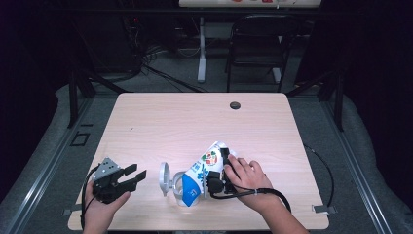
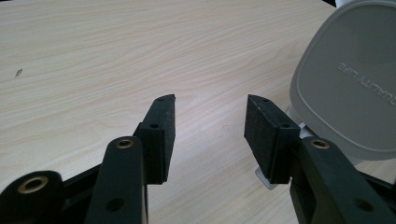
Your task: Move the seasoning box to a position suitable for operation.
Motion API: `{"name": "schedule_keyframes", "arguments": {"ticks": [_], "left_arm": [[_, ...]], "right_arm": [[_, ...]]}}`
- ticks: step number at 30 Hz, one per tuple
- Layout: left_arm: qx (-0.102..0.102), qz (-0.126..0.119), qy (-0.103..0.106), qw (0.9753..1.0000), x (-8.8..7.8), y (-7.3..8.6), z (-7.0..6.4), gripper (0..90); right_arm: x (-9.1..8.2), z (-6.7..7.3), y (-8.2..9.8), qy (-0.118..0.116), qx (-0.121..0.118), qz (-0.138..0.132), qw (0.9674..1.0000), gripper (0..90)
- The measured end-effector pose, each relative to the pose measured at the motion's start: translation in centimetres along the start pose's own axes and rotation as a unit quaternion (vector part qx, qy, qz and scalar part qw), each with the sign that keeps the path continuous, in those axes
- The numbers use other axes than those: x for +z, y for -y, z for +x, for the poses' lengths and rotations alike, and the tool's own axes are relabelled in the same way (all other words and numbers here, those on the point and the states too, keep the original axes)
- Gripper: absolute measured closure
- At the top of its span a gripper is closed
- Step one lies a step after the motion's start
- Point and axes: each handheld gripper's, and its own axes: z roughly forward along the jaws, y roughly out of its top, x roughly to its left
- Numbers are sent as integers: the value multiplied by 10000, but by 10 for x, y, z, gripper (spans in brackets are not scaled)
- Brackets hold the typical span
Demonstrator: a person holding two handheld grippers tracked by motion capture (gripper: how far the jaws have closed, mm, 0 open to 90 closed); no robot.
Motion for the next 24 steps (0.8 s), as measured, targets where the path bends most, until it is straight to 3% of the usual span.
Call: {"name": "schedule_keyframes", "arguments": {"ticks": [24], "left_arm": [[-4, -9, 7, 10000, 0, 0, 1, 540]], "right_arm": [[-1, -1, -1, 27, -67, 5, 10000, 609]]}}
